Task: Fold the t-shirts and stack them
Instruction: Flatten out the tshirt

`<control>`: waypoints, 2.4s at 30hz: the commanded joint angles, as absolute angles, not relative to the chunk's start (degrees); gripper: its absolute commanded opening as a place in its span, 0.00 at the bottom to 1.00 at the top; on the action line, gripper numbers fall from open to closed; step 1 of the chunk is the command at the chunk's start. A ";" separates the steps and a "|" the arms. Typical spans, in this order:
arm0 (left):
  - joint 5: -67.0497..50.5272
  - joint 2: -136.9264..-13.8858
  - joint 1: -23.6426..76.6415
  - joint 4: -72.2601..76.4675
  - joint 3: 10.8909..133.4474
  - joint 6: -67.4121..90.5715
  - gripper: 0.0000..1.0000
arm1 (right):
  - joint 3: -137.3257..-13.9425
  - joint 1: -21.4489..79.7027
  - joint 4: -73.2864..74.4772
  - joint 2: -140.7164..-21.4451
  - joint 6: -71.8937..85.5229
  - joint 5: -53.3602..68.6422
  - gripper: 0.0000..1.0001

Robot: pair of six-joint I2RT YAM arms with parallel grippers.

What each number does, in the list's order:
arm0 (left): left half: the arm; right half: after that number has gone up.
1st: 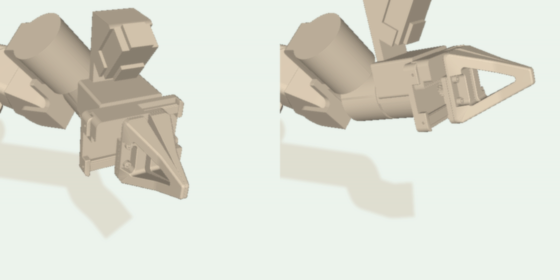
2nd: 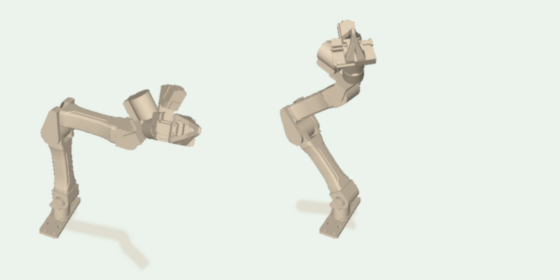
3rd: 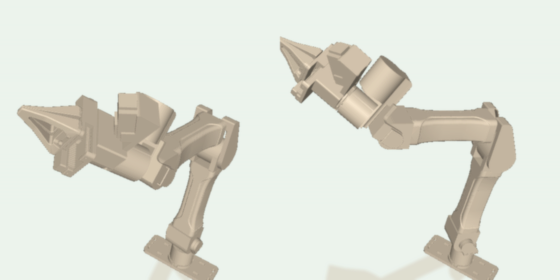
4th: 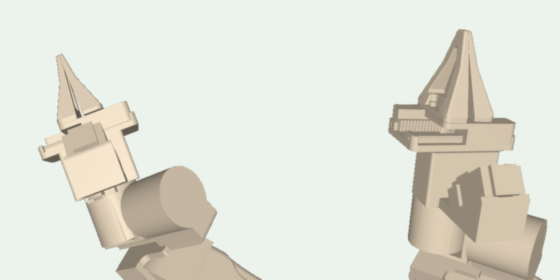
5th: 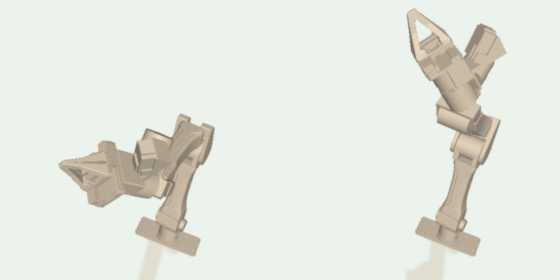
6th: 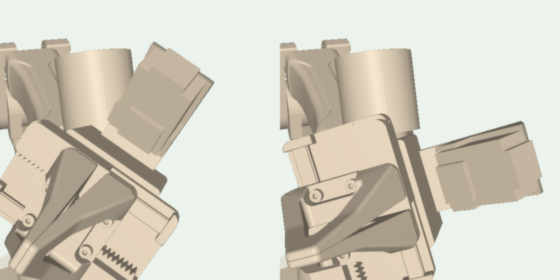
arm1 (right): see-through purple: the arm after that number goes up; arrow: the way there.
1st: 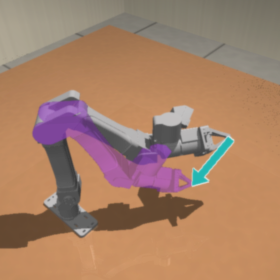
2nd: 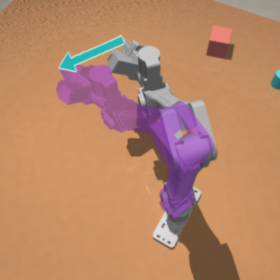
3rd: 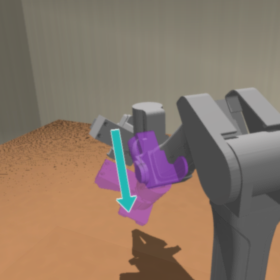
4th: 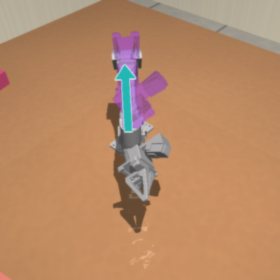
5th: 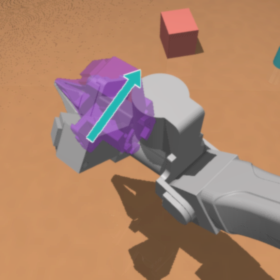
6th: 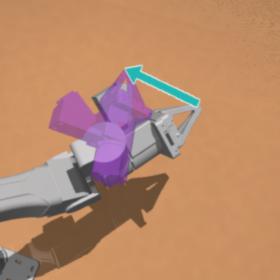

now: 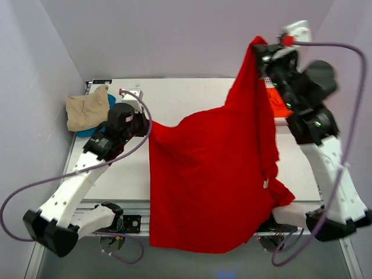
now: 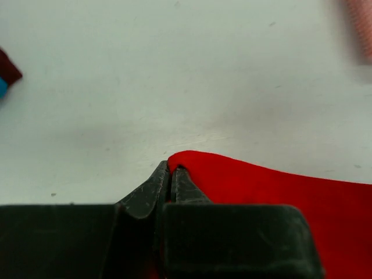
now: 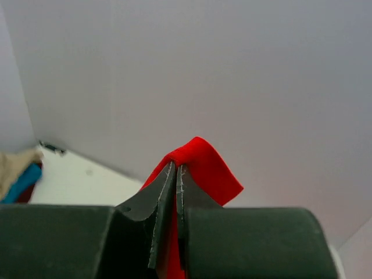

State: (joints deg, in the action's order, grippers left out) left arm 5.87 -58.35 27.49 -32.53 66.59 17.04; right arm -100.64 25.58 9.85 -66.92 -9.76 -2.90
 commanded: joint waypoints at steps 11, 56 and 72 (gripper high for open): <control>31.10 -92.70 23.03 -15.65 66.52 16.27 0.00 | -98.77 21.53 5.45 -104.57 -14.59 -11.24 0.08; 27.17 -109.86 23.91 -25.05 72.86 28.12 0.00 | -74.36 21.45 19.78 -94.13 4.31 -17.84 0.08; 21.10 -117.15 13.62 -24.17 76.62 24.44 0.00 | -90.15 21.36 21.27 -110.56 3.96 -20.39 0.08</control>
State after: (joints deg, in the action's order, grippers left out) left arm 24.25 -113.45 14.02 -22.72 74.63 27.05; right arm -84.38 21.43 21.37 -109.16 3.49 -20.16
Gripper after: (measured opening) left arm 0.015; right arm 0.078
